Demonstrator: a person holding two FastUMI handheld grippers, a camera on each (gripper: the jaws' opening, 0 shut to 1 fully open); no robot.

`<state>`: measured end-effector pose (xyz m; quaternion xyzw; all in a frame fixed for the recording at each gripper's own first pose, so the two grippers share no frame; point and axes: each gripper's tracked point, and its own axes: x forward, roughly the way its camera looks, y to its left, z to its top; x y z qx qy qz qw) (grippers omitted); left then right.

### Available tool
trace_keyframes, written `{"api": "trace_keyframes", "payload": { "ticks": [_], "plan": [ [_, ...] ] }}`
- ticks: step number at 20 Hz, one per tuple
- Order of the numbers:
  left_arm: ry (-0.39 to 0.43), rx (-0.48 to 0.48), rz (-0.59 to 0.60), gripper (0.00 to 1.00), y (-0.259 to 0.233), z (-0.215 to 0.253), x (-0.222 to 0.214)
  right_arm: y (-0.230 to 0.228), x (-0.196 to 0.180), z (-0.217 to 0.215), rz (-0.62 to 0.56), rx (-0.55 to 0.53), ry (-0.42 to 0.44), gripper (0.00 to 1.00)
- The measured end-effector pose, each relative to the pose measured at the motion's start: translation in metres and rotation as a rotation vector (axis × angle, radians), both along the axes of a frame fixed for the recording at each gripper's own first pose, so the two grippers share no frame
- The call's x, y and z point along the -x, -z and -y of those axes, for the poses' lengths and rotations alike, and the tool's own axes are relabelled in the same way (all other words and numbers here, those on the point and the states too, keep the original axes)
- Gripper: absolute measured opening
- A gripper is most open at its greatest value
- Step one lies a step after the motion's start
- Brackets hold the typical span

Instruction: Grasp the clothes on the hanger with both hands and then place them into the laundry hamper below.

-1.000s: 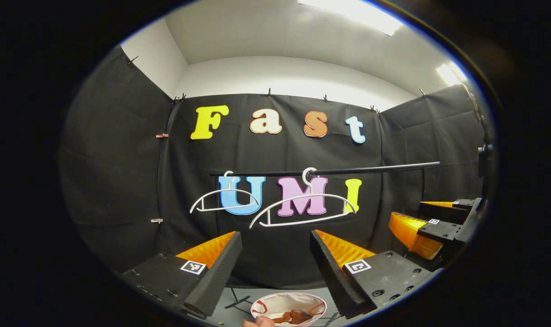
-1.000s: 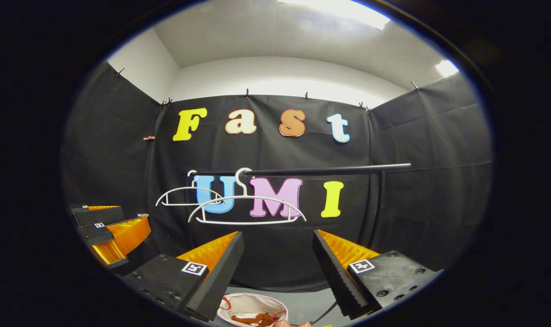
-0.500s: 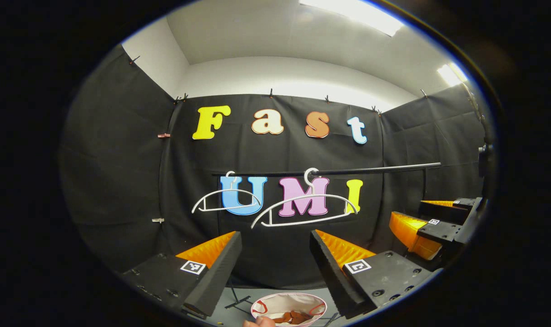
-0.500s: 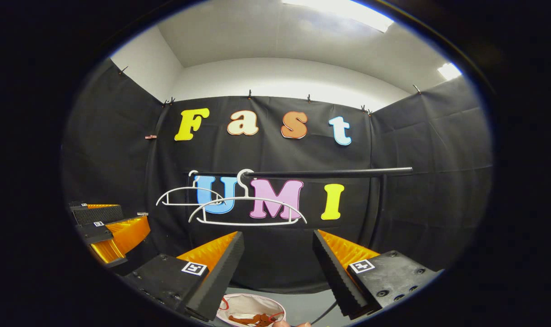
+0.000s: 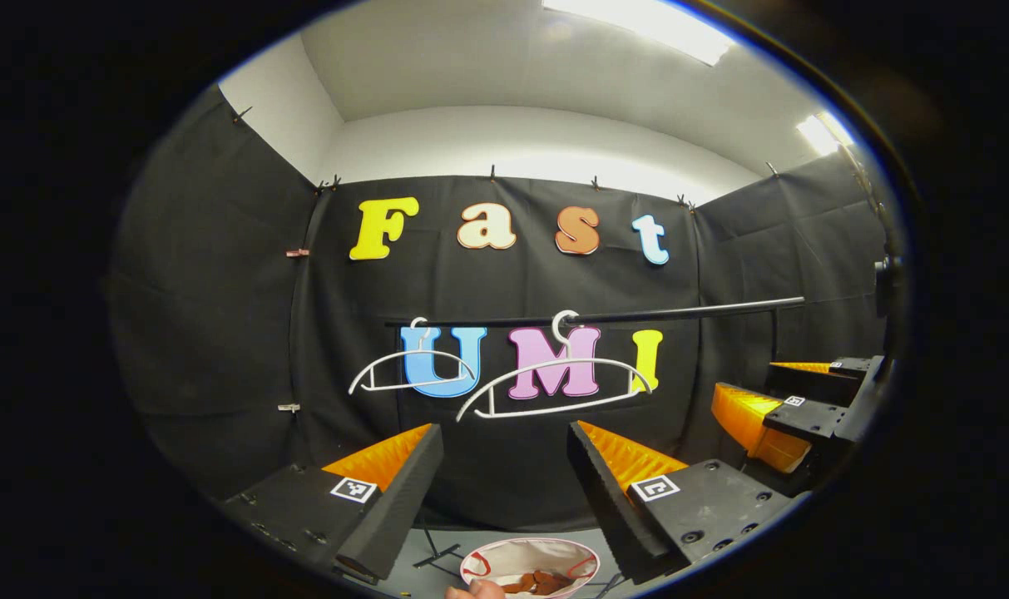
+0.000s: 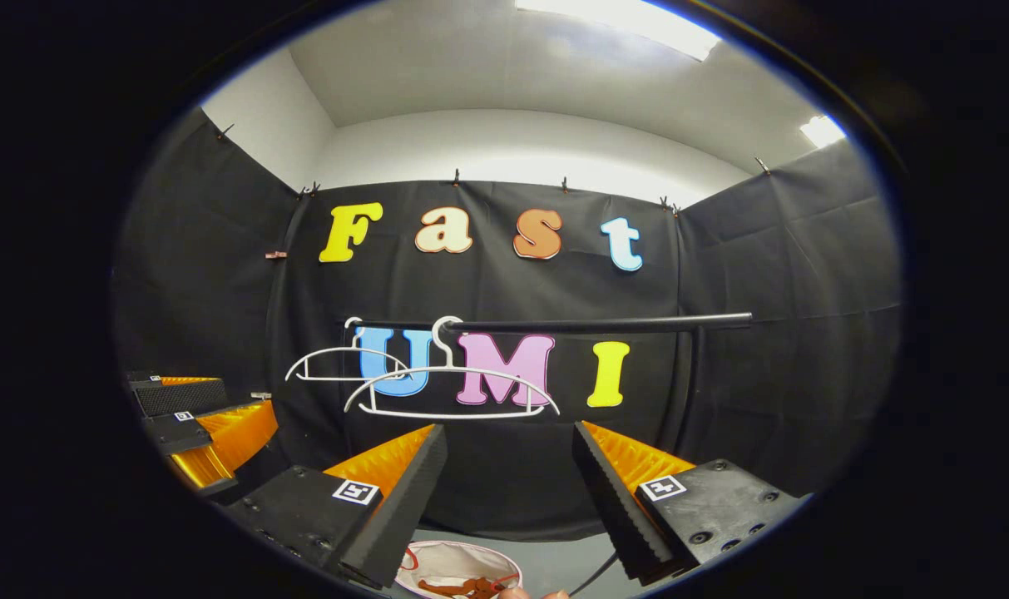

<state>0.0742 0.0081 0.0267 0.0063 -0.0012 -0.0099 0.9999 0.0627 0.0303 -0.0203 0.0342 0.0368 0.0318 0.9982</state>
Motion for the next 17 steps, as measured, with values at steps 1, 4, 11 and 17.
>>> {"api": "trace_keyframes", "payload": {
  "ticks": [1,4,11,17],
  "plan": [
    [-0.001,-0.001,0.0,0.95,0.0003,-0.0004,0.0008,-0.0002,0.0007,-0.0004,-0.001,0.0,0.001,0.98],
    [-0.001,-0.001,0.002,0.95,-0.0008,-0.0009,0.001,-0.0016,0.0001,-0.0012,0.001,0.0,-0.003,0.98],
    [0.0,-0.006,0.006,0.95,-0.001,0.0017,0.001,-0.0013,0.0005,-0.0022,0.001,0.007,-0.007,0.97],
    [-0.002,-0.007,0.008,0.95,-0.0017,0.0021,0.0006,-0.004,-0.0012,-0.0012,0.008,0.014,-0.006,0.96]
  ]
}}
